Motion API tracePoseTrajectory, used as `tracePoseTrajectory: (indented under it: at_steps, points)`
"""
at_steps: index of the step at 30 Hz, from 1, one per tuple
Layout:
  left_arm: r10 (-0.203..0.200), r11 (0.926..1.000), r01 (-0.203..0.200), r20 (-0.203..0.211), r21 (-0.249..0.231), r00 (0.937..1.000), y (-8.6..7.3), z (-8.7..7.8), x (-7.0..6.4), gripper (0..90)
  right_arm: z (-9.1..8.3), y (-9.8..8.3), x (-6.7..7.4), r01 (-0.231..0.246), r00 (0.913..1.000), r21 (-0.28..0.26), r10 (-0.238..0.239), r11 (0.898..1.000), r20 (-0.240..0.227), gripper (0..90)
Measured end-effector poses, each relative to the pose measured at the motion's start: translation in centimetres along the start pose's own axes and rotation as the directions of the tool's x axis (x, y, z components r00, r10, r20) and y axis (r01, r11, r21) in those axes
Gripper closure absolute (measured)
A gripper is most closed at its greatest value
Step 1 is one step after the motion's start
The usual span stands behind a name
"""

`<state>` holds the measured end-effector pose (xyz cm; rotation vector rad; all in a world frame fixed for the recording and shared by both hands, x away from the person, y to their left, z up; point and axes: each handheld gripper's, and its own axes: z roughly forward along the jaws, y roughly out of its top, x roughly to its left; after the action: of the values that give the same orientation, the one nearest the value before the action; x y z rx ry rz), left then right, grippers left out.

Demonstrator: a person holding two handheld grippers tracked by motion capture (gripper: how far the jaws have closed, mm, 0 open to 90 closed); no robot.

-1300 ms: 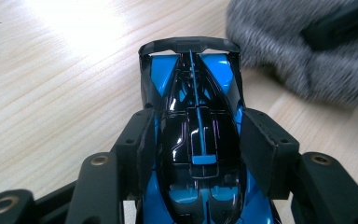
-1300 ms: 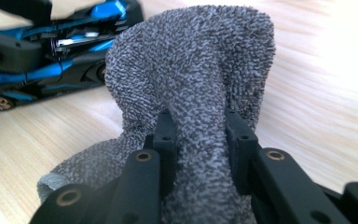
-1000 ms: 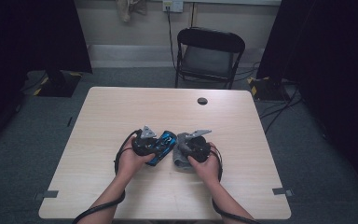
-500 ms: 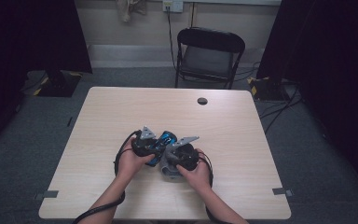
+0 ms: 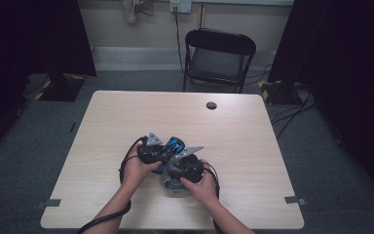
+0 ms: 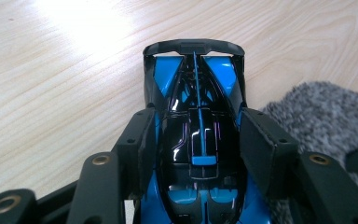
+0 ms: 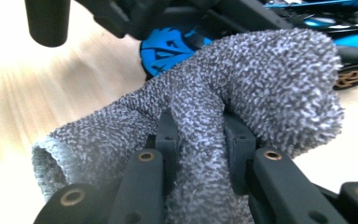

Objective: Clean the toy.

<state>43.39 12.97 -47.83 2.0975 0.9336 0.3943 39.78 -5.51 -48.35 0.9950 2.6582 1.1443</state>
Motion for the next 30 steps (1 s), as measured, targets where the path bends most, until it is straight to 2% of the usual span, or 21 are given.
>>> tracePoseTrajectory:
  at_steps: [3,8,11,19,23,25,30]
  points:
    - [-0.009,1.0,0.009,0.0,0.001,1.0,0.1,0.0,-0.1,47.2,0.1,-0.1,0.4,-0.003,0.9998,-0.001,0.003,1.0,-0.018,73.1]
    - [-0.002,1.0,0.002,-0.004,0.007,1.0,0.1,0.0,0.0,47.3,0.2,-0.1,1.0,0.011,0.9988,0.008,-0.011,1.0,-0.048,73.1]
    - [-0.004,1.0,0.004,-0.003,0.004,1.0,0.1,0.0,-0.1,47.2,0.3,-0.1,1.4,0.026,0.9963,0.009,-0.025,1.0,-0.082,73.1]
    - [-0.002,1.0,0.002,-0.003,0.005,1.0,0.0,0.0,0.0,47.3,0.2,-0.2,1.3,0.006,0.9903,0.012,-0.005,1.0,-0.139,73.0]
    - [-0.004,1.0,0.004,-0.002,-0.002,1.0,-0.1,-0.1,0.0,47.3,0.3,-0.3,1.9,0.034,0.9861,0.018,-0.03,0.999,-0.163,73.0]
    - [-0.002,1.0,0.002,-0.002,0.002,1.0,0.0,-0.1,0.0,47.3,0.2,-0.3,2.0,0.038,0.9862,0.021,-0.034,0.999,-0.162,73.0]
    - [0.001,1.0,-0.001,-0.005,0.003,1.0,0.0,-0.1,0.1,47.3,-0.4,-0.6,2.4,0.053,0.9803,0.025,-0.048,0.998,-0.192,72.9]
